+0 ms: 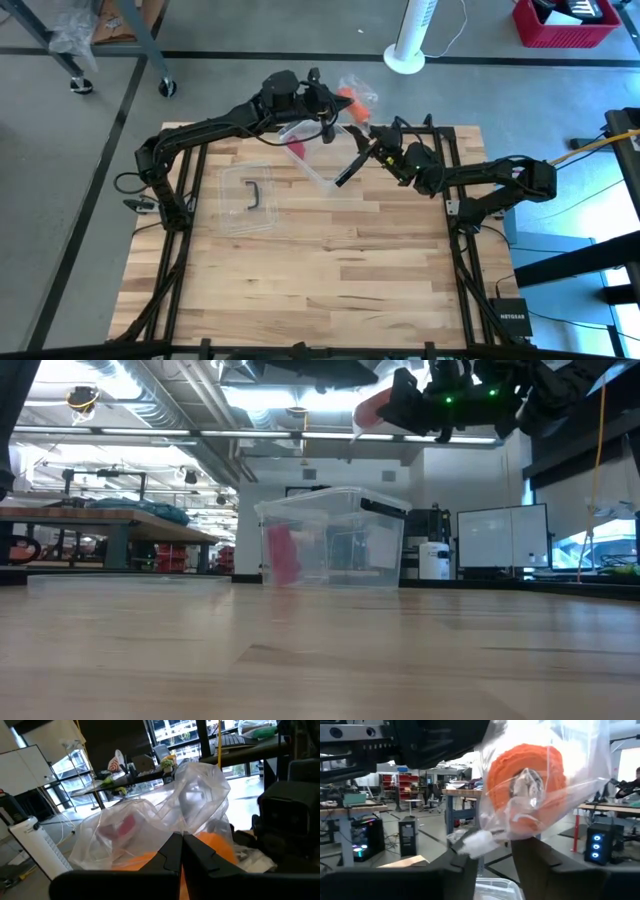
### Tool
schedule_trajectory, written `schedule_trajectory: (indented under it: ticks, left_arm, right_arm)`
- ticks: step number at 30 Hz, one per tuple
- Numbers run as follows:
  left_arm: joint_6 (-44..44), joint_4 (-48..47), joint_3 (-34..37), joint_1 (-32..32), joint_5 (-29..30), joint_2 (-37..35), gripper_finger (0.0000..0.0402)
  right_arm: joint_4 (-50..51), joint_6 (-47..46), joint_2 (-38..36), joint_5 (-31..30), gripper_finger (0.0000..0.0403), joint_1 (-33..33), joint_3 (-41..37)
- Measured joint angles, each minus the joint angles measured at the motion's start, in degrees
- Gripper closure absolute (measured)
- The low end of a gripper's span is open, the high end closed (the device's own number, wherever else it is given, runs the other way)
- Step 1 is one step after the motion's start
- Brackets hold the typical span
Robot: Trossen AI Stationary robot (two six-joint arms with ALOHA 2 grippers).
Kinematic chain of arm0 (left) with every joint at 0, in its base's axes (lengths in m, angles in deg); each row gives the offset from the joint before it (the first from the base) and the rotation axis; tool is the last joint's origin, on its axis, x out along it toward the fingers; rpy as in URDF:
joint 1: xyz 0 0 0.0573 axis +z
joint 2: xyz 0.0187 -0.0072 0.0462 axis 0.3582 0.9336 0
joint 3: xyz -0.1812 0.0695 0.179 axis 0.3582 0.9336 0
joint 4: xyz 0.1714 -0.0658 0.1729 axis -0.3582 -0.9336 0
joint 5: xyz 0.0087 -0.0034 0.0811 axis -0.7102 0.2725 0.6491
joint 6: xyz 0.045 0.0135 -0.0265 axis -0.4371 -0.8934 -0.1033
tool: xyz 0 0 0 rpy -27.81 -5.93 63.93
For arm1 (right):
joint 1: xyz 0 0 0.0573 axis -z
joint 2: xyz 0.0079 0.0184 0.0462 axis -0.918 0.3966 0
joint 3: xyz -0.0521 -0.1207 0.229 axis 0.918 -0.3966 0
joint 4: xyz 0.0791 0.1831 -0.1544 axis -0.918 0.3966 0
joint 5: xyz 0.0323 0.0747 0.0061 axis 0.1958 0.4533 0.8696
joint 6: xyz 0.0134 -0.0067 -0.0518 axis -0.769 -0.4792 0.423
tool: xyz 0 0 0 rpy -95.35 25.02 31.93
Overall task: Roll bandage
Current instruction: Adjust the transparent zip bag with the orange bandage in the transparent container
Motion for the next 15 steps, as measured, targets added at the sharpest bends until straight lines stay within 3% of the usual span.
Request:
schedule_trajectory:
  ticks: [9, 15]
  left_arm:
    - [-2.3, -4.6, 0.0, 0.0, 2.0, -0.9, 0.0401]
    - [-8.0, -13.3, 0.0, 0.0, 10.6, -2.7, 0.0401]
  right_arm:
    - [-0.5, 5.7, -0.2, -3.2, 0.0372, 0.0, 0.0]
    - [-0.1, 10.7, -0.3, -3.3, 0.0394, -0.1, 0.0]
